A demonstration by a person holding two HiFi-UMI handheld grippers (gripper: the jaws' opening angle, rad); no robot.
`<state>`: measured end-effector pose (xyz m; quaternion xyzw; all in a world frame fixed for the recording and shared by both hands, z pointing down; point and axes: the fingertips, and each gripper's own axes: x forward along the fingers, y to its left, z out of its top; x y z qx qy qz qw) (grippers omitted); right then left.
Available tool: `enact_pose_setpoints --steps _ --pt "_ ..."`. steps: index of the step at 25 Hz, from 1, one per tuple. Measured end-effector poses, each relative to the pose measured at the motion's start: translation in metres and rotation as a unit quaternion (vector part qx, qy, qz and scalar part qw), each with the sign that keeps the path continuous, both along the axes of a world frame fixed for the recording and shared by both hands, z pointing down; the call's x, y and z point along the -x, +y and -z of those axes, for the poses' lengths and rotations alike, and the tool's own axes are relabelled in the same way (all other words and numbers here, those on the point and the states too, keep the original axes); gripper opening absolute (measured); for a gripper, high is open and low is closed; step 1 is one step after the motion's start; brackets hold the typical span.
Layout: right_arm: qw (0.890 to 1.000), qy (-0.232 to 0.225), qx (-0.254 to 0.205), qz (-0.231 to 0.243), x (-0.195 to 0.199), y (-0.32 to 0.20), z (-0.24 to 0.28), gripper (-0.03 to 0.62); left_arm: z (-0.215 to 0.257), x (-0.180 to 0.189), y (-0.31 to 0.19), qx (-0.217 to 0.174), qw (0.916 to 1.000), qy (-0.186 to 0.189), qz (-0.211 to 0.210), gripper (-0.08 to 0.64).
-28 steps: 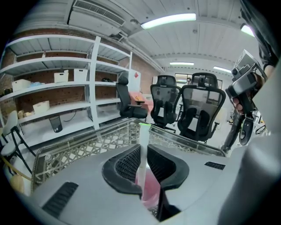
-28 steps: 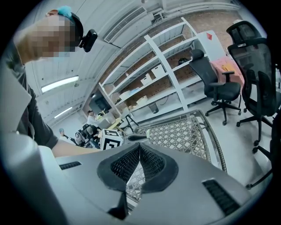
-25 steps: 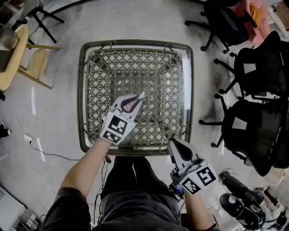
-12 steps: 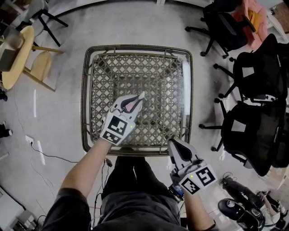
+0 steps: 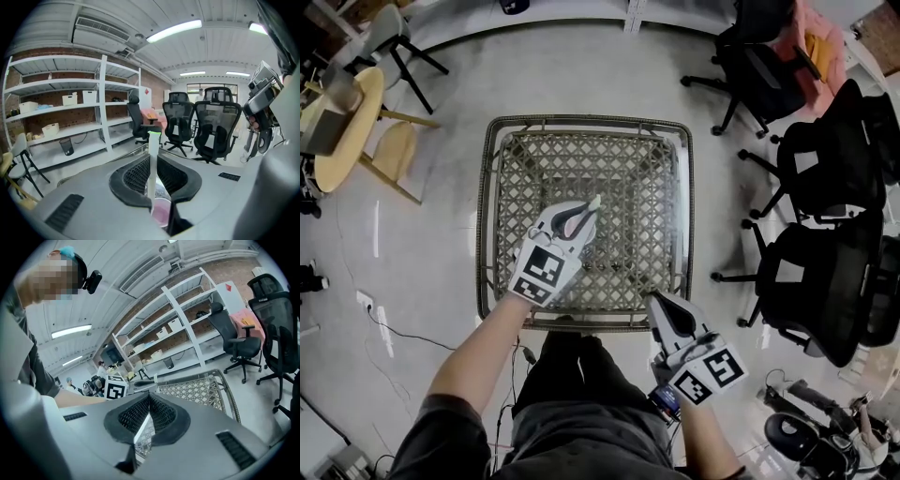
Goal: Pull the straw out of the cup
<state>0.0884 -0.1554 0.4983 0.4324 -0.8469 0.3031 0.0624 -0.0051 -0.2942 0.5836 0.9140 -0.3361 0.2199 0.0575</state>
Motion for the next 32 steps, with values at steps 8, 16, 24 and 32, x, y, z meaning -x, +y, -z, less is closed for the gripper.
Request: enact_pose_setpoints --steps 8,16,24,32 --pt "1.0 -0.007 -0.029 -0.001 0.0 -0.003 0.026 0.012 0.04 -0.001 -0.002 -0.024 0.9997 0.006 0.001 0.052" --pt "0.998 -0.008 -0.062 -0.006 0.001 -0.006 0.056 0.012 0.09 -0.003 -0.002 -0.059 0.998 0.02 0.0 0.051" --pt "0.996 -0.011 -0.091 -0.005 -0.002 -0.006 0.075 0.012 0.136 -0.01 -0.001 -0.101 0.9944 0.031 -0.005 0.051" --pt "0.992 -0.011 -0.128 0.001 0.002 -0.003 0.106 0.012 0.188 -0.01 0.011 -0.14 0.9893 0.042 -0.005 0.051"
